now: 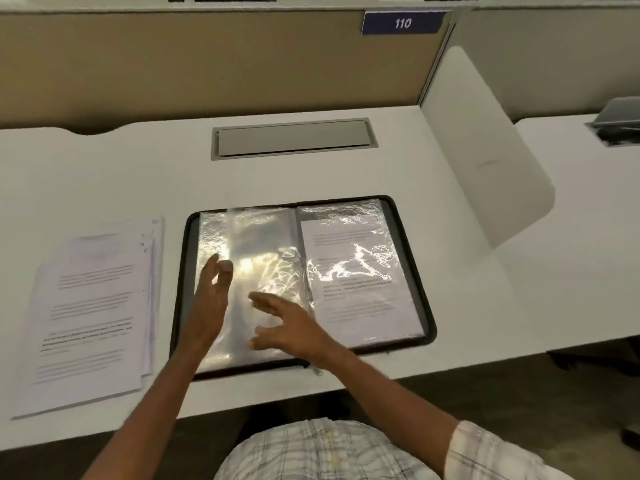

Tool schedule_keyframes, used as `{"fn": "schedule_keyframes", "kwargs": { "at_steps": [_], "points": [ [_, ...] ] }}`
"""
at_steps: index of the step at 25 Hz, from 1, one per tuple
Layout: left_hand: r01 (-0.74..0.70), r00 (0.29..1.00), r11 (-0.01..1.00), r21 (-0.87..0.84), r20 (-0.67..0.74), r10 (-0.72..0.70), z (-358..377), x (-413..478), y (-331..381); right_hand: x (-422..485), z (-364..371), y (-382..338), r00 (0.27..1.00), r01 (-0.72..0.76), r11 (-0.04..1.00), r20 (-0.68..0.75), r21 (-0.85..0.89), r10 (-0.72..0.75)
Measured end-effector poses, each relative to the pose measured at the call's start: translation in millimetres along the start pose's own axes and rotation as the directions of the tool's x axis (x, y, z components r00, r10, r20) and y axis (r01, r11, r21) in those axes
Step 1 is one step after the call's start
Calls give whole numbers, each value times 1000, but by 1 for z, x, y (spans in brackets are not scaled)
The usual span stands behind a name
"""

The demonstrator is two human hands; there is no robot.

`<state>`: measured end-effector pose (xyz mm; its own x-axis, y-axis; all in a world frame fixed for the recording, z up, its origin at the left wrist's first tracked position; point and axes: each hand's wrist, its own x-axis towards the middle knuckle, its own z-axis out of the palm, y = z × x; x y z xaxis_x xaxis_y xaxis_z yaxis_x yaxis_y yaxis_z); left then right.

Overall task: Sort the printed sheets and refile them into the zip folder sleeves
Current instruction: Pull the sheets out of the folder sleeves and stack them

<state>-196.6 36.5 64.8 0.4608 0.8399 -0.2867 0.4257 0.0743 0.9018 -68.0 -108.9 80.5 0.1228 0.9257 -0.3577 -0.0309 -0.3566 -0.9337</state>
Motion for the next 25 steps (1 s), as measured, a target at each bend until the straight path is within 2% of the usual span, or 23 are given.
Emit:
{"fn": "schedule_keyframes", "kwargs": {
  "at_steps": [1,3,5,7,9,10,11,12,14,16,18,20,25],
  "points": [
    [-18,999,999,36,-30,19,0,1,11,9,14,2,996,23,991,93,-129,-11],
    [-33,992,984,176,-112,53,2,2,22,19,29,9,987,107,943,144,-315,-64],
    [-21,972,948,317,-217,94,-1,1,12,19,22,22,993,116,948,30,-297,-112],
    [8,954,927,375,-280,105,-9,6,-10,11,-6,37,963,132,945,-189,-298,-194],
    [28,970,936,351,-234,59,-20,12,-33,2,-45,63,855,124,845,-376,-519,-357],
    [57,981,948,312,-193,4,-26,18,-42,-2,-67,76,802,75,744,-403,-664,-441],
    [88,988,963,255,-144,-52,-31,24,-50,-7,-89,91,789,-7,633,-393,-774,-472],
    [123,990,967,224,-99,-103,-36,27,-51,-13,-106,104,815,-91,558,-384,-825,-434],
    [130,991,954,271,-59,-118,-42,32,-52,-25,-129,123,878,-179,523,-375,-833,-298],
    [83,992,905,417,-120,-36,-36,43,-44,-32,-135,132,898,-192,497,-355,-846,-259],
    [-83,977,851,518,-128,173,-16,46,-31,-33,-130,132,880,-208,464,-372,-861,-295],
    [-278,953,834,477,29,301,20,47,-11,-27,-135,122,845,-226,478,-415,-849,-336],
    [-454,881,796,399,334,336,123,33,16,16,-189,81,829,-195,509,-418,-838,-371]
  ]
}}
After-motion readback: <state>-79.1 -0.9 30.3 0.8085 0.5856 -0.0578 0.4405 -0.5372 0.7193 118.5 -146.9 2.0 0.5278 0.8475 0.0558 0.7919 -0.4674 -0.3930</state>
